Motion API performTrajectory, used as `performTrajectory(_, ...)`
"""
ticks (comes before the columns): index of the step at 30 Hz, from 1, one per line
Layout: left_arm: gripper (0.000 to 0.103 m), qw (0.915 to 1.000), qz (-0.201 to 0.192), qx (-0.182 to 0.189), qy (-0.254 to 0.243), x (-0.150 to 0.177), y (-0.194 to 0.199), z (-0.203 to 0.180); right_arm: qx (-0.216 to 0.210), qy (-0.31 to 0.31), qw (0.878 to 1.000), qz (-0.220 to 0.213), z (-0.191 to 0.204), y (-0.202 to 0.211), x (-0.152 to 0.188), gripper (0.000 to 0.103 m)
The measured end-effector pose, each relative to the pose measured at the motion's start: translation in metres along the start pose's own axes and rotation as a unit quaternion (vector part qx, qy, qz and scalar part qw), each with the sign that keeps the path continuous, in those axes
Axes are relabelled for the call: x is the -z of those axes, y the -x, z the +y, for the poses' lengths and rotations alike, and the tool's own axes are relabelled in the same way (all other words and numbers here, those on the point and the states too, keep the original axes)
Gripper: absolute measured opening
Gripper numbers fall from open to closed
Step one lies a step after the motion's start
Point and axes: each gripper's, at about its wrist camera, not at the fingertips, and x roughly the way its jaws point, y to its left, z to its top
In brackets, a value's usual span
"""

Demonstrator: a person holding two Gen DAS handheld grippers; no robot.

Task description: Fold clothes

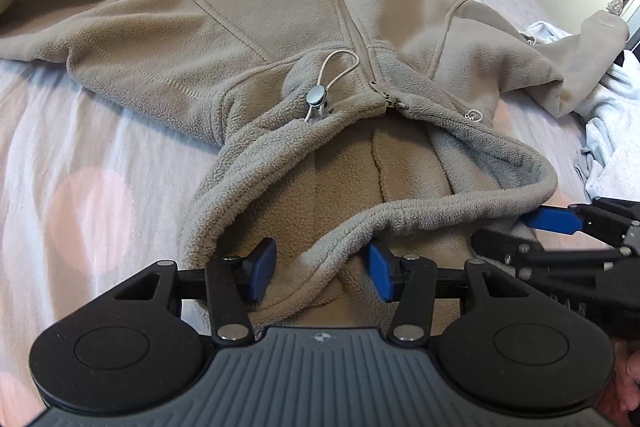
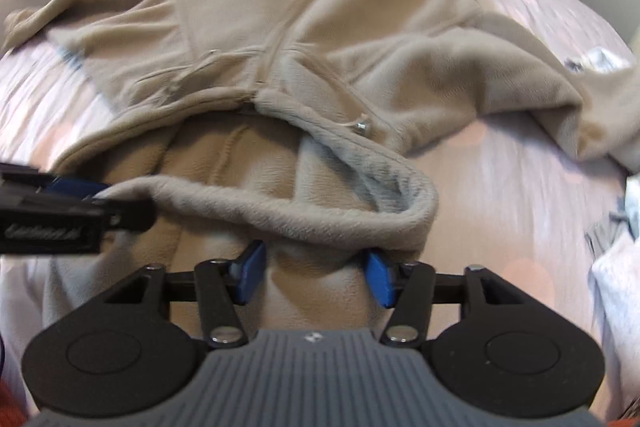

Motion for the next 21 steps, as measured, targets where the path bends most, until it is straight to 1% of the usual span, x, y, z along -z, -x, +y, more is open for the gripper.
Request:
performTrajectory(1,0.048,0.9999,-0.003,-0.009,-0.005,-0.002,0.002,-0.003,-0.010,0.017,1.000,-0.001,0.002,0.004,0.000,0.066)
performTrajectory(2,0.048,0.9997,-0.014,-0.016,-0.012,-0.003,0.005,-0.006,-0.020,0.036,0.999,-0.003,0.004,0.009,0.000,0.065)
performTrajectory(4,0.048,0.9989,-0.039,-0.015,-0.020,-0.004,0.013,-0.007,-0.036,0.080,0.996,-0.006,0.007,0.017,0.000,0.065)
performTrajectory(6,0.048,0.9984,-0.048,-0.021,-0.022,-0.004,0.013,-0.007,-0.036,0.126,0.991,-0.011,0.010,0.023,0.002,0.066)
performTrajectory(9,0.046,0.9977,-0.055,-0.010,-0.038,-0.004,0.012,-0.011,-0.035,0.186,0.981,-0.026,0.014,0.030,0.008,0.068)
performTrajectory(12,0.044,0.9952,-0.069,0.009,-0.069,-0.003,0.017,-0.018,-0.054,0.223,0.973,-0.035,0.021,0.027,0.021,0.070)
performTrajectory(14,0.044,0.9937,-0.068,0.019,-0.087,-0.004,0.021,-0.022,-0.059,0.241,0.968,-0.037,0.025,0.024,0.027,0.070)
performTrajectory(16,0.044,0.9935,-0.054,0.031,-0.096,-0.005,0.022,-0.023,-0.063,0.259,0.963,-0.042,0.030,0.024,0.030,0.070)
performTrajectory(19,0.044,0.9903,-0.034,0.051,-0.125,-0.004,0.026,-0.025,-0.087,0.280,0.955,-0.050,0.033,0.028,0.032,0.070)
performTrajectory(21,0.044,0.9867,-0.022,0.071,-0.145,-0.004,0.030,-0.024,-0.101,0.290,0.950,-0.050,0.033,0.029,0.034,0.070)
